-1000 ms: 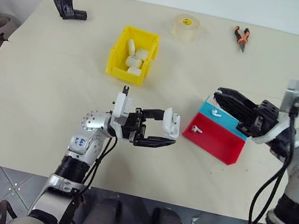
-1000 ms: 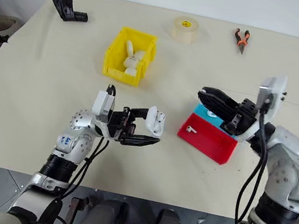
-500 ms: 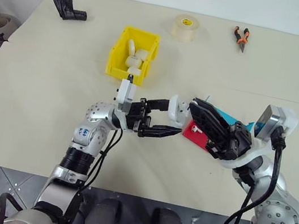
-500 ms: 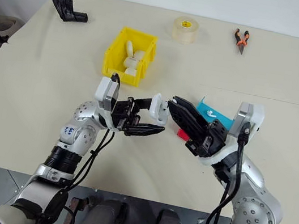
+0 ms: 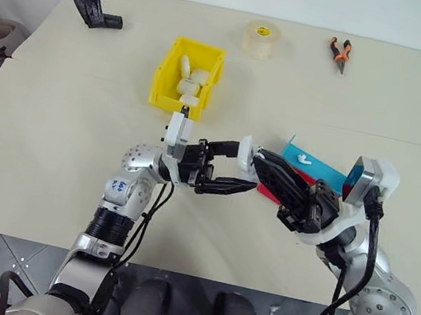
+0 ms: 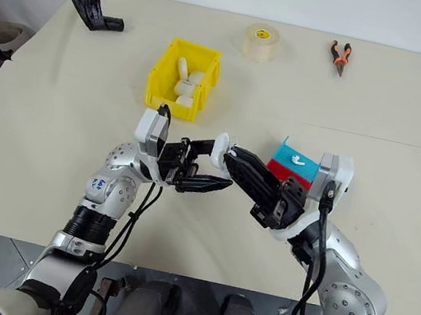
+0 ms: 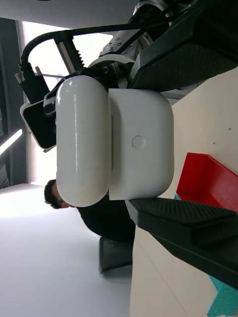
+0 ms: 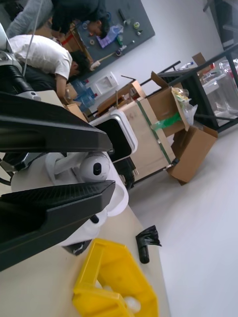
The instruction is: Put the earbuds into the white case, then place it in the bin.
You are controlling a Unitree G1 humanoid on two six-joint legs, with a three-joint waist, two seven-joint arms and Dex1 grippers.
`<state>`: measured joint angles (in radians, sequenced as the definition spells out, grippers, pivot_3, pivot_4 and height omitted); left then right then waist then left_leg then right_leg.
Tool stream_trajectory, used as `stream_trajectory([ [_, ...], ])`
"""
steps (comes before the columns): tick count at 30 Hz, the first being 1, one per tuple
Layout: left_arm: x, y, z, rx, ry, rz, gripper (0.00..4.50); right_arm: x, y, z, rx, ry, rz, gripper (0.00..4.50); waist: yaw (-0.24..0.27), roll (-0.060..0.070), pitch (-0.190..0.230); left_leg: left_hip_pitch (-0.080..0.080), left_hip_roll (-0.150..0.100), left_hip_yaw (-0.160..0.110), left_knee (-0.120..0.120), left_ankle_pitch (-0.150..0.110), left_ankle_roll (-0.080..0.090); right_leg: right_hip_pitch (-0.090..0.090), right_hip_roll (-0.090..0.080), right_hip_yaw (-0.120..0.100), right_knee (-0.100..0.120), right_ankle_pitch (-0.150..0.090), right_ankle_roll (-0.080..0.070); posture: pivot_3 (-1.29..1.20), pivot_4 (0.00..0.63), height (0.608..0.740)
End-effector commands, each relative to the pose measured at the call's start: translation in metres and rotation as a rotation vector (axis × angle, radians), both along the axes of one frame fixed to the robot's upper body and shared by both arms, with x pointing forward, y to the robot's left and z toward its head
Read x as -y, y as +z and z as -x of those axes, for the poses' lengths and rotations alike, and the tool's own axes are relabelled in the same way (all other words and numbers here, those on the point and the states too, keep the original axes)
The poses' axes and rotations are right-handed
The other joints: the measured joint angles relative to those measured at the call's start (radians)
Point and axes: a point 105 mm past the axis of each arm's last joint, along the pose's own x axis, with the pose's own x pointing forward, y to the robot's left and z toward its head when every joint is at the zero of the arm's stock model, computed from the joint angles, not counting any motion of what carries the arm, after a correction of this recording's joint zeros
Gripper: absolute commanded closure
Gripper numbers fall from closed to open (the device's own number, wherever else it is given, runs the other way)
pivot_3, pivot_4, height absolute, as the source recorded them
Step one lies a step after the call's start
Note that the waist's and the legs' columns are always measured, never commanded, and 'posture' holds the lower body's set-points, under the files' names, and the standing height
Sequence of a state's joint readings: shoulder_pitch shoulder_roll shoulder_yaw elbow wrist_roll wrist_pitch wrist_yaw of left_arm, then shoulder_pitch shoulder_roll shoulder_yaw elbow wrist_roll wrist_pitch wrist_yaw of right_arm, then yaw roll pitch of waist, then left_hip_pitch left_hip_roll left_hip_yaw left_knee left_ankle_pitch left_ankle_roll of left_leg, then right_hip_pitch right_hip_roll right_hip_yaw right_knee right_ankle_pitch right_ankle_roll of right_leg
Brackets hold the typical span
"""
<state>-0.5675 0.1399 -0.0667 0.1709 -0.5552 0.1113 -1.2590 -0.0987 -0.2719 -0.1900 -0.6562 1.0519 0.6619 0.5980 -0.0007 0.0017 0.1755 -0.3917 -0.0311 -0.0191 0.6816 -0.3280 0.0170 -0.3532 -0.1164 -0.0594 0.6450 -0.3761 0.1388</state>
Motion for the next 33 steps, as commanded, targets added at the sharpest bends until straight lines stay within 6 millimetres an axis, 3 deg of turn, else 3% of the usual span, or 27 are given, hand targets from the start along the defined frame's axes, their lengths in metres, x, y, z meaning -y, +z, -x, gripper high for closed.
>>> stream_trajectory([
  [1, 0.0, 0.01, 0.005, 0.038, -0.024, 0.031, 1.72, 0.004, -0.004, -0.001, 0.007, -0.024, -0.001, 4.03, 0.0, 0.0, 0.0, 0.0, 0.0, 0.0, 0.0, 0.0, 0.0, 0.0, 0.0, 0.0, 0.0, 0.0, 0.0, 0.0, 0.15, 0.74],
  [11, 0.001, 0.013, 0.006, 0.044, -0.033, 0.032, 1.72, 0.007, -0.031, -0.003, -0.083, -0.047, 0.061, 4.03, 0.0, 0.0, 0.0, 0.0, 0.0, 0.0, 0.0, 0.0, 0.0, 0.0, 0.0, 0.0, 0.0, 0.0, 0.0, 0.0, 0.15, 0.74],
  [18, 0.002, 0.01, 0.009, 0.067, -0.062, -0.002, 1.72, 0.015, -0.019, -0.001, -0.036, -0.027, 0.078, 1.61, 0.001, 0.0, 0.0, 0.001, 0.0, 0.0, 0.0, 0.0, 0.0, 0.002, 0.0, 0.0, -0.001, 0.0, 0.0, 0.0, 0.15, 0.74],
  [23, -0.002, 0.003, 0.005, 0.103, -0.021, -0.074, 1.72, 0.034, -0.011, 0.001, 0.009, -0.034, 0.179, 0.03, 0.002, 0.0, 0.0, 0.001, 0.0, 0.0, 0.0, 0.0, 0.0, 0.003, 0.0, 0.0, -0.002, 0.0, 0.0, 0.0, 0.15, 0.74],
  [26, -0.004, -0.005, -0.004, 0.142, 0.049, -0.183, 1.72, 0.048, -0.003, 0.0, 0.026, -0.046, 0.235, 0.03, 0.003, 0.0, 0.0, 0.001, 0.0, 0.0, 0.0, 0.0, 0.0, 0.004, 0.0, -0.001, -0.005, 0.0, 0.0, 0.0, 0.15, 0.74],
  [27, -0.005, -0.009, -0.002, 0.181, 0.039, -0.228, 1.72, 0.051, -0.001, -0.001, 0.03, -0.045, 0.26, 0.21, 0.003, 0.0, 0.0, 0.002, 0.001, 0.0, -0.001, 0.0, 0.0, 0.006, 0.001, -0.002, -0.008, 0.0, 0.0, 0.0, 0.15, 0.74],
  [30, -0.007, -0.024, -0.007, 0.291, 0.08, -0.408, 1.72, 0.052, 0.002, 0.003, 0.044, -0.001, 0.363, 0.87, 0.004, 0.0, 0.0, 0.004, 0.001, -0.001, -0.001, 0.0, 0.0, 0.01, 0.001, -0.003, -0.011, 0.0, 0.0, 0.0, 0.15, 0.74],
  [33, -0.001, -0.023, -0.015, 0.297, 0.131, -0.471, 1.72, 0.039, 0.006, 0.003, 0.081, 0.047, 0.453, 1.97, 0.007, 0.0, 0.0, 0.004, 0.002, -0.001, -0.001, 0.0, 0.0, 0.012, 0.001, -0.003, -0.015, 0.0, 0.0, 0.0, 0.15, 0.74],
])
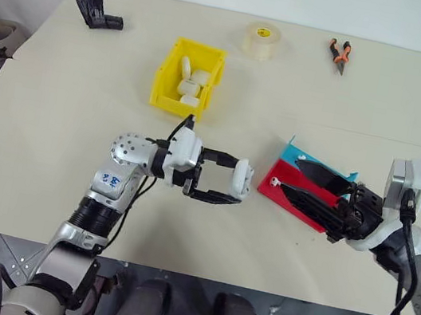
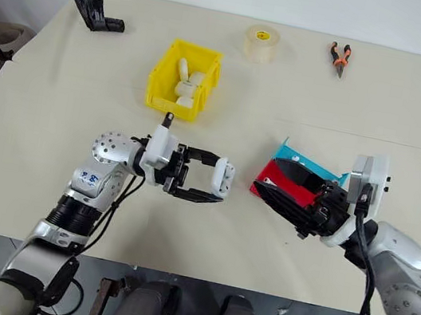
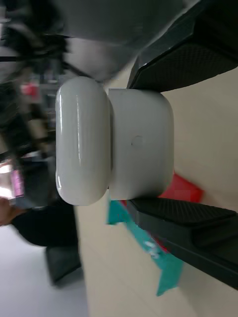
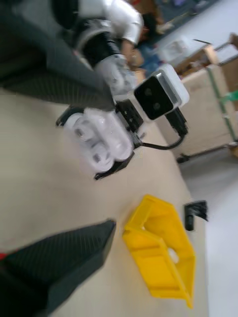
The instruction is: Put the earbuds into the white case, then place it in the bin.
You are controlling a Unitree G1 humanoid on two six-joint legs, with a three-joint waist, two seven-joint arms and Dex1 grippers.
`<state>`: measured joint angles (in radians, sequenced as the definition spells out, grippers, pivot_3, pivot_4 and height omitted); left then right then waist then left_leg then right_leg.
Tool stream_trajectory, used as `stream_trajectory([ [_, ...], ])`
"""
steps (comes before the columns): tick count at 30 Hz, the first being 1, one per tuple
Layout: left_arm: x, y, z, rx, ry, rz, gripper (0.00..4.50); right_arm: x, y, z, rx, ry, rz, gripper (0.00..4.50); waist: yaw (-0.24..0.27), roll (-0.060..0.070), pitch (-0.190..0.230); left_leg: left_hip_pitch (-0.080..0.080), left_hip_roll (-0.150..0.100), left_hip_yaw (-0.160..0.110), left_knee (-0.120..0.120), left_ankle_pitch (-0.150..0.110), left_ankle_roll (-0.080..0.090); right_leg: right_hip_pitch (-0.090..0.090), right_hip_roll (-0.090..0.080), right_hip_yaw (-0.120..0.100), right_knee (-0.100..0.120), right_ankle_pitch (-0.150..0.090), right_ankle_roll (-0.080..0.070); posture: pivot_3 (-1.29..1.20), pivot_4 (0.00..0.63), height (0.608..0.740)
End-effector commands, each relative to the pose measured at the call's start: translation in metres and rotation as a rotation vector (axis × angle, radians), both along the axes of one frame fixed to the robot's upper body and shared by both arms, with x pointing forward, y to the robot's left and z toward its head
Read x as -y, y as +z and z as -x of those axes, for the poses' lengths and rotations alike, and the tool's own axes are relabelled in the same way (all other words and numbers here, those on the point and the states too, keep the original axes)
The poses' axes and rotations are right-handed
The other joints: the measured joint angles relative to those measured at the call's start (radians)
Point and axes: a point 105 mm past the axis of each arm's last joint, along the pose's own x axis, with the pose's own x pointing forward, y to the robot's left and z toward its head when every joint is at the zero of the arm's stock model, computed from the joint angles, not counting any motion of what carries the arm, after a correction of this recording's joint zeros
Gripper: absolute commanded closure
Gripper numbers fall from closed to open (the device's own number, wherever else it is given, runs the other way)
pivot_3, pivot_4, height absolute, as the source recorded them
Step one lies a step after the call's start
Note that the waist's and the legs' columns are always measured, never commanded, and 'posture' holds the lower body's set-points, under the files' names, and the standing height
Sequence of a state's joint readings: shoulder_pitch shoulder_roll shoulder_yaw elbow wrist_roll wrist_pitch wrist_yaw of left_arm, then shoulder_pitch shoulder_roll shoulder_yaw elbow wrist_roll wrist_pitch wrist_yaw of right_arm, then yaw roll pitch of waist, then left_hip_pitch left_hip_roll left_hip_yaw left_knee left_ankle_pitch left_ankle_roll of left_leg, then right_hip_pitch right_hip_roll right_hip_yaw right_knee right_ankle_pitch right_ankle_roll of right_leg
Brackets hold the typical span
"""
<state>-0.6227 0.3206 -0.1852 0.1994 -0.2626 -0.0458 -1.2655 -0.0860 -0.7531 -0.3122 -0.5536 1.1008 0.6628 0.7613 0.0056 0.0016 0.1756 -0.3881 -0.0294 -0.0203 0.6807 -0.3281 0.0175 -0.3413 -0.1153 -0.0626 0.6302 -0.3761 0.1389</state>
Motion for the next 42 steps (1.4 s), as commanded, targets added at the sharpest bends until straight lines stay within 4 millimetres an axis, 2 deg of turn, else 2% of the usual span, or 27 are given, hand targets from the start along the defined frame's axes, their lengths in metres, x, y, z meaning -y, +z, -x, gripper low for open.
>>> stream_trajectory([
  [1, 0.011, 0.008, -0.005, 0.045, 0.038, -0.034, 1.72, -0.018, 0.01, 0.004, 0.057, 0.083, 0.077, 2.29, 0.002, 0.0, 0.0, 0.0, 0.0, 0.0, 0.0, 0.0, 0.0, 0.0, 0.0, 0.0, -0.001, 0.0, 0.0, 0.0, 0.15, 0.74],
  [7, 0.023, 0.01, -0.001, 0.041, 0.021, -0.048, 1.72, -0.043, 0.0, -0.006, 0.061, 0.111, 0.215, 4.45, 0.012, 0.0, 0.0, -0.001, 0.0, -0.001, 0.0, 0.0, 0.0, -0.001, 0.0, 0.001, -0.001, 0.0, 0.0, 0.0, 0.15, 0.74],
  [14, 0.018, 0.009, 0.006, 0.043, 0.0, -0.049, 1.72, -0.046, -0.008, -0.013, 0.054, 0.085, 0.284, 4.45, 0.019, 0.0, 0.0, -0.003, -0.001, -0.003, 0.001, 0.0, 0.0, -0.001, -0.001, 0.0, -0.002, 0.0, 0.0, 0.0, 0.15, 0.74],
  [17, 0.013, 0.012, 0.006, 0.033, 0.007, -0.011, 1.72, -0.033, -0.014, -0.018, 0.024, 0.033, 0.299, 4.45, 0.019, 0.0, 0.0, -0.003, -0.001, -0.003, 0.001, 0.0, 0.0, -0.001, -0.001, -0.001, -0.002, 0.0, 0.0, 0.0, 0.15, 0.74],
  [21, 0.012, 0.03, 0.008, -0.028, 0.007, 0.114, 1.72, -0.014, -0.026, -0.017, -0.009, -0.009, 0.311, 4.45, 0.022, -0.001, 0.001, -0.003, -0.001, -0.004, 0.001, 0.0, 0.001, 0.0, -0.002, -0.001, -0.002, 0.0, 0.001, 0.0, 0.15, 0.74],
  [25, 0.01, 0.03, 0.015, -0.016, -0.033, 0.133, 1.72, -0.004, -0.033, -0.016, -0.01, -0.046, 0.286, 4.45, 0.019, -0.001, 0.001, -0.003, -0.001, -0.005, 0.001, 0.0, 0.001, 0.0, -0.001, -0.001, -0.002, 0.0, 0.001, 0.0, 0.15, 0.74],
  [28, 0.005, 0.028, 0.017, -0.034, -0.026, 0.143, 1.72, 0.004, -0.03, -0.017, 0.025, -0.088, 0.241, 4.45, 0.017, -0.001, 0.001, -0.003, -0.001, -0.004, 0.001, 0.0, 0.001, 0.0, -0.001, -0.002, -0.002, 0.0, 0.001, 0.0, 0.15, 0.74],
  [30, -0.001, 0.025, 0.013, -0.042, 0.023, 0.149, 1.72, 0.012, -0.021, -0.017, 0.082, -0.143, 0.171, 4.45, 0.017, -0.001, 0.001, -0.003, -0.001, -0.003, 0.001, 0.0, 0.001, 0.0, -0.001, -0.002, -0.001, 0.0, 0.001, 0.0, 0.15, 0.74],
  [33, -0.017, 0.029, -0.009, -0.046, 0.256, 0.25, 1.72, 0.024, -0.012, -0.012, 0.205, -0.226, 0.124, 3.89, 0.018, -0.001, 0.001, -0.002, -0.001, -0.003, 0.001, 0.0, 0.001, 0.0, -0.001, -0.002, -0.001, 0.0, 0.001, 0.0, 0.15, 0.74],
  [35, -0.033, 0.036, -0.032, -0.023, 0.488, 0.326, 1.72, 0.031, -0.006, -0.012, 0.275, -0.287, 0.107, 3.27, 0.019, -0.002, 0.001, -0.002, -0.001, -0.004, 0.001, 0.0, 0.001, 0.001, -0.001, -0.001, -0.002, 0.0, 0.001, 0.0, 0.15, 0.74],
  [37, -0.047, 0.043, -0.052, -0.091, 0.662, 0.418, 1.72, 0.04, 0.005, -0.014, 0.34, -0.364, 0.077, 2.58, 0.02, -0.002, 0.001, -0.002, -0.001, -0.003, 0.001, 0.0, 0.001, 0.001, -0.001, -0.001, -0.001, 0.001, 0.002, 0.0, 0.15, 0.74],
  [39, -0.059, 0.049, -0.065, -0.149, 0.774, 0.48, 1.72, 0.047, 0.008, -0.014, 0.357, -0.407, 0.064, 1.95, 0.022, -0.002, 0.001, -0.002, -0.001, -0.003, 0.002, 0.0, 0.001, 0.0, -0.001, -0.001, -0.001, 0.001, 0.002, 0.0, 0.15, 0.74],
  [42, -0.074, 0.069, -0.088, -0.183, 0.896, 0.606, 1.72, 0.053, 0.001, -0.014, 0.348, -0.436, 0.101, 0.94, 0.023, -0.002, 0.001, -0.002, -0.002, -0.004, 0.002, 0.0, 0.001, 0.0, -0.001, -0.002, 0.0, 0.001, 0.002, 0.0, 0.15, 0.74],
])
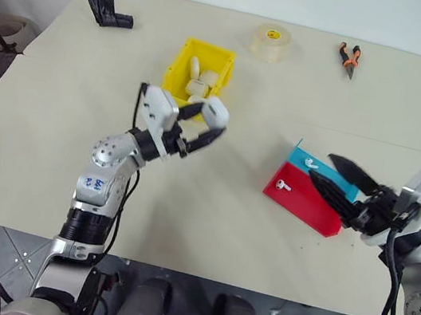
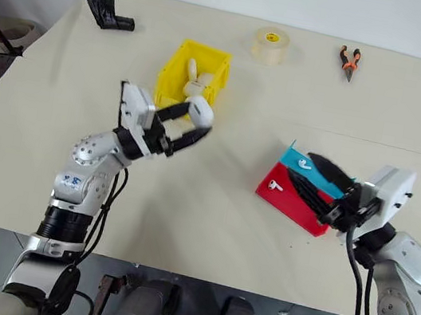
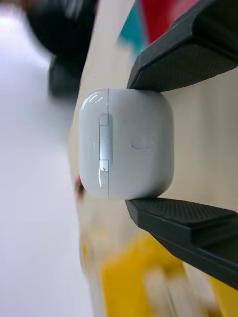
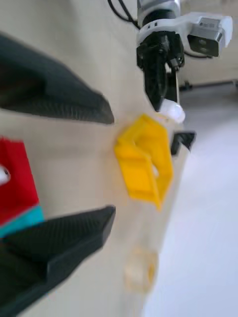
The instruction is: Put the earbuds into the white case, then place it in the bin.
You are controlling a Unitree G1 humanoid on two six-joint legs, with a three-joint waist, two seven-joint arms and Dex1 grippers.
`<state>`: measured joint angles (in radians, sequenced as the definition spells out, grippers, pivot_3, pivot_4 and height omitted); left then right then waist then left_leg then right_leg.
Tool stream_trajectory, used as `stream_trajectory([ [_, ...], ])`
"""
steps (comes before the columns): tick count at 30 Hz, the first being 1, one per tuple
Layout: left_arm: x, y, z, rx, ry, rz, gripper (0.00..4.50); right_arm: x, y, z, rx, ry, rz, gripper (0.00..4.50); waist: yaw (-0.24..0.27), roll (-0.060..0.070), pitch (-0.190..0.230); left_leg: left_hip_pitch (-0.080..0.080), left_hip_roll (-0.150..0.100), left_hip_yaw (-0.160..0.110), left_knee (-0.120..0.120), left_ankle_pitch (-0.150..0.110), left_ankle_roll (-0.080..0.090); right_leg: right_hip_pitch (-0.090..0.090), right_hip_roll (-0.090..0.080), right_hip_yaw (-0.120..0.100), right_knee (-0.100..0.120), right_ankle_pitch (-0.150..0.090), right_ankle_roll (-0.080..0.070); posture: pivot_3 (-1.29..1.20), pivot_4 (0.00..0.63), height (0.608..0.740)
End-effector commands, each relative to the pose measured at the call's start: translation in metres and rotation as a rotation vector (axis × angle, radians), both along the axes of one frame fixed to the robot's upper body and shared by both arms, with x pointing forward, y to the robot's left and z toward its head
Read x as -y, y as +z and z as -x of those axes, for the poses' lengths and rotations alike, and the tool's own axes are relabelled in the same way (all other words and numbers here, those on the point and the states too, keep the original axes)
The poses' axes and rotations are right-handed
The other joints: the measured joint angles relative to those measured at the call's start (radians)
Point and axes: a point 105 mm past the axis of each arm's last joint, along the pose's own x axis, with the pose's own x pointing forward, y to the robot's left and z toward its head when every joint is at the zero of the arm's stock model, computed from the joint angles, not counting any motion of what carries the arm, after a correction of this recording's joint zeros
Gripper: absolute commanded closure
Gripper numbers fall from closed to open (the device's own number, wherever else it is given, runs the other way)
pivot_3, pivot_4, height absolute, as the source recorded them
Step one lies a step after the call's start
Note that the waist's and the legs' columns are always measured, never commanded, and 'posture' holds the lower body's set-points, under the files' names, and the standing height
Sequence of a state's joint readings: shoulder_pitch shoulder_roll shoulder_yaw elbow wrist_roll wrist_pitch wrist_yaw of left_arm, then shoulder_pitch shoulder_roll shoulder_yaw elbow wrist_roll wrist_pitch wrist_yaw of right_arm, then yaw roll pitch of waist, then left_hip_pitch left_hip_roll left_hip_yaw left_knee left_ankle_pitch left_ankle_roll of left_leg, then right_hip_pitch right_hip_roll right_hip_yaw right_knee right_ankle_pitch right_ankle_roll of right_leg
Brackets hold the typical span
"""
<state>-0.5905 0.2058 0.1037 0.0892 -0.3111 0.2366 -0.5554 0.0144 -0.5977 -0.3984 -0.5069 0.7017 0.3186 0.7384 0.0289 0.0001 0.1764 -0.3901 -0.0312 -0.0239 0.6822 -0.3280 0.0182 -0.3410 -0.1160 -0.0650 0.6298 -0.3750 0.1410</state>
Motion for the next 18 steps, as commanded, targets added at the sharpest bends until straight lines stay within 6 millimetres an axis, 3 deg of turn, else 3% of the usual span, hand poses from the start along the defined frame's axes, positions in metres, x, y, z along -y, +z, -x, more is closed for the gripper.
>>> stream_trajectory([
  [1, -0.016, 0.03, -0.018, 0.028, 0.11, 0.134, 1.72, 0.006, 0.005, 0.004, 0.045, -0.038, 0.028, 0.62, -0.001, 0.0, 0.0, 0.0, 0.0, 0.0, 0.0, 0.0, 0.0, 0.0, 0.0, -0.001, 0.0, 0.0, 0.0, 0.0, 0.15, 0.74],
  [3, -0.017, 0.038, -0.034, 0.063, 0.155, 0.072, 1.72, 0.004, 0.004, 0.003, 0.045, -0.035, 0.023, 0.03, -0.001, 0.0, 0.0, 0.0, 0.0, 0.001, 0.0, 0.0, 0.0, 0.0, 0.0, -0.001, 0.0, 0.0, 0.0, 0.0, 0.15, 0.74],
  [8, -0.013, 0.039, -0.077, -0.006, 0.235, -0.021, 1.72, -0.005, 0.004, 0.002, 0.053, -0.012, 0.021, 0.03, -0.002, -0.001, 0.0, 0.001, -0.001, 0.002, 0.0, 0.0, 0.0, -0.001, 0.0, -0.002, 0.0, 0.0, 0.001, 0.0, 0.15, 0.74],
  [14, -0.023, 0.029, -0.101, -0.124, 0.367, -0.072, 1.72, -0.009, 0.009, 0.003, 0.07, -0.01, 0.005, 0.03, -0.006, -0.003, 0.002, 0.0, -0.001, 0.003, -0.004, 0.0, 0.0, -0.004, -0.001, -0.003, 0.002, 0.001, 0.001, 0.0, 0.15, 0.74],
  [18, -0.011, 0.031, -0.095, -0.067, 0.258, -0.124, 0.47, -0.011, 0.008, 0.003, 0.072, -0.013, 0.002, 0.0, -0.005, -0.005, 0.003, 0.0, -0.002, 0.004, -0.003, 0.0, 0.0, -0.009, -0.002, -0.003, 0.011, 0.001, 0.001, 0.0, 0.15, 0.74],
])
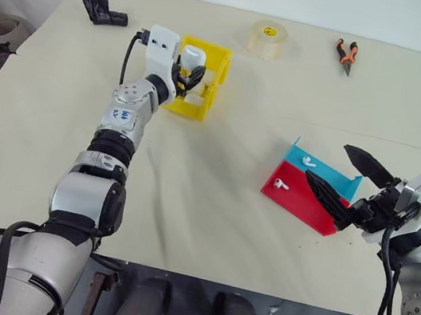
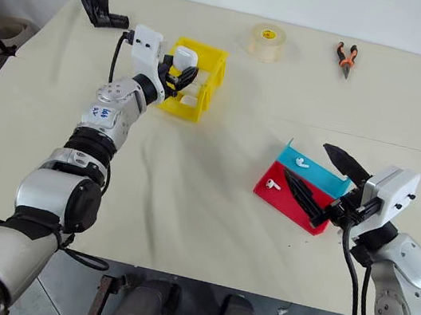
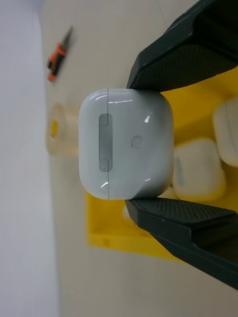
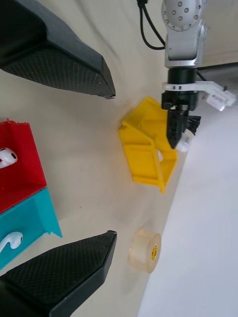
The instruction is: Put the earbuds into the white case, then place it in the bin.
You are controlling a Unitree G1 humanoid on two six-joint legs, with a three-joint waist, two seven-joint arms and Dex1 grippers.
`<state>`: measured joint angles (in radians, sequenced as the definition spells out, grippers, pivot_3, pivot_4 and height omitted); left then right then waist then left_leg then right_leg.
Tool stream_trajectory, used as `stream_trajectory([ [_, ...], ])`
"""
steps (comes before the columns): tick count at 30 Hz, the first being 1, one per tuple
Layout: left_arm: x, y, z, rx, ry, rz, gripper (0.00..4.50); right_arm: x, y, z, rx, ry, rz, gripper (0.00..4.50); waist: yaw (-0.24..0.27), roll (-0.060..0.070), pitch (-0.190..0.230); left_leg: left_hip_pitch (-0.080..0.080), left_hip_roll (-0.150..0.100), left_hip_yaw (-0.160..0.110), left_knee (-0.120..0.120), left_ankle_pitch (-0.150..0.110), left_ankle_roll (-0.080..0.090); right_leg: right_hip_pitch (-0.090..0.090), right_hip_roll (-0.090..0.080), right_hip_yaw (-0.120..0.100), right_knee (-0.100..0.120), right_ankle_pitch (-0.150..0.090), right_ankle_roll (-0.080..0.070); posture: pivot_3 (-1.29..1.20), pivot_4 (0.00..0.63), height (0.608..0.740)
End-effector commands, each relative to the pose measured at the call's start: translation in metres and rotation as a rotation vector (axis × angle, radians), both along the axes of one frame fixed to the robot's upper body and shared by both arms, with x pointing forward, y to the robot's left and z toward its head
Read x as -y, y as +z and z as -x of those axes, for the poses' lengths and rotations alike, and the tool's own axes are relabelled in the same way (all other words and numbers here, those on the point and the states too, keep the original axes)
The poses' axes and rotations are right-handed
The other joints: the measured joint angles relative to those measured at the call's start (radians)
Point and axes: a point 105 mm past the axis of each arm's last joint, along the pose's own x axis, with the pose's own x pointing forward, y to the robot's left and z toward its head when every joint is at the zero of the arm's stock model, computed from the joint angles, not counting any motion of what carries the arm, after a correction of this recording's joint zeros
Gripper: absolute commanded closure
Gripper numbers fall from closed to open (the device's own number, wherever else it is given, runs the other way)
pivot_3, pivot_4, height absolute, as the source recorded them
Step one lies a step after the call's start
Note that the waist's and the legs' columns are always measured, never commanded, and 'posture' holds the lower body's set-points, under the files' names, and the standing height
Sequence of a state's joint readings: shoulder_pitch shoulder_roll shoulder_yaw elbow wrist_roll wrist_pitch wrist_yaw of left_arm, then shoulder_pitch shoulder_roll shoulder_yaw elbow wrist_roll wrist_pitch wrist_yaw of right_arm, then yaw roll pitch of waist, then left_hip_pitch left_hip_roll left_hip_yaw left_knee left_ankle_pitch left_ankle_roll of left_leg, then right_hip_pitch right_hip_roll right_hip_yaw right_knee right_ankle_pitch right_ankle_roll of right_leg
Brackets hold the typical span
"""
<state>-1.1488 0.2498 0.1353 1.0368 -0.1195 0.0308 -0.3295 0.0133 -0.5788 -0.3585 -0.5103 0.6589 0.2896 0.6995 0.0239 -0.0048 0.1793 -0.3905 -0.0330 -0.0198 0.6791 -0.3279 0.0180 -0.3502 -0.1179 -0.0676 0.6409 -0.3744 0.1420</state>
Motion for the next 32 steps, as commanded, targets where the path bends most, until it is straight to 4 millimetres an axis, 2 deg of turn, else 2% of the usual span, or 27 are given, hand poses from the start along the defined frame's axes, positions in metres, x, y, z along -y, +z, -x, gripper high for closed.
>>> stream_trajectory([
  [1, 0.011, 0.027, 0.008, 0.138, -0.107, -0.043, 0.2, -0.006, 0.011, 0.007, 0.061, 0.013, -0.004, 0.0, 0.0, -0.001, 0.0, -0.001, 0.0, 0.001, 0.001, 0.0, 0.0, -0.003, 0.0, 0.0, 0.003, 0.0, 0.0, 0.0, 0.15, 0.74],
  [2, 0.013, 0.028, 0.011, 0.159, -0.141, -0.047, 0.04, -0.006, 0.011, 0.007, 0.061, 0.013, -0.004, 0.0, 0.001, -0.001, 0.0, -0.002, 0.0, 0.001, 0.001, 0.0, 0.0, -0.003, -0.001, 0.0, 0.003, 0.0, 0.0, 0.0, 0.15, 0.74],
  [5, 0.019, 0.031, 0.029, 0.227, -0.286, -0.074, 0.04, -0.006, 0.01, 0.007, 0.06, 0.018, 0.0, 0.0, -0.001, -0.001, 0.0, -0.002, 0.0, 0.001, 0.001, 0.0, 0.0, -0.003, -0.001, 0.0, 0.004, 0.0, 0.0, 0.0, 0.15, 0.74],
  [9, 0.017, 0.017, 0.067, 0.26, -0.518, -0.168, 0.04, -0.003, 0.009, 0.006, 0.048, 0.037, 0.012, 0.0, -0.011, -0.001, 0.0, -0.001, 0.001, 0.001, 0.001, 0.0, 0.0, -0.003, 0.0, 0.0, 0.004, 0.0, 0.0, 0.0, 0.15, 0.74],
  [11, 0.013, 0.004, 0.091, 0.254, -0.647, -0.225, 0.04, -0.003, 0.006, 0.006, 0.03, 0.064, 0.038, 0.0, -0.02, 0.0, 0.0, -0.001, 0.001, 0.001, 0.001, 0.0, 0.0, -0.004, 0.0, 0.001, 0.005, 0.0, 0.0, 0.0, 0.15, 0.74],
  [14, 0.0, -0.009, 0.121, 0.265, -0.743, -0.281, 0.04, -0.003, -0.001, 0.008, -0.018, 0.115, 0.073, 0.0, -0.025, 0.0, 0.0, -0.001, 0.001, 0.001, 0.001, 0.0, 0.0, -0.003, 0.0, 0.002, 0.005, 0.0, 0.0, 0.0, 0.15, 0.74],
  [17, -0.019, -0.021, 0.135, 0.249, -0.707, -0.346, 0.04, 0.002, -0.008, 0.01, -0.062, 0.146, 0.118, 0.0, -0.025, 0.0, 0.0, 0.0, 0.001, 0.001, 0.002, 0.0, 0.0, -0.002, 0.0, 0.004, 0.004, 0.0, 0.0, 0.0, 0.15, 0.74],
  [21, -0.038, -0.038, 0.149, 0.188, -0.689, -0.393, 0.04, 0.013, -0.019, 0.009, -0.092, 0.14, 0.191, 0.0, -0.019, 0.0, 0.0, 0.0, 0.001, 0.0, 0.002, 0.0, 0.0, 0.0, 0.0, 0.005, 0.003, 0.0, 0.0, 0.0, 0.15, 0.74],
  [25, -0.055, -0.04, 0.139, 0.213, -0.599, -0.451, 0.04, 0.023, -0.024, 0.007, -0.098, 0.098, 0.198, 0.0, -0.007, 0.0, 0.0, 0.001, 0.001, -0.001, 0.003, 0.0, 0.0, 0.003, 0.0, 0.005, -0.002, 0.0, 0.0, 0.0, 0.15, 0.74],
  [32, -0.052, -0.037, 0.137, 0.224, -0.579, -0.413, 0.04, 0.031, -0.027, 0.007, -0.086, 0.033, 0.181, 0.0, -0.001, 0.0, 0.0, 0.002, 0.001, -0.001, 0.003, 0.0, 0.001, 0.006, 0.0, 0.003, -0.004, 0.0, 0.0, 0.0, 0.15, 0.74],
])
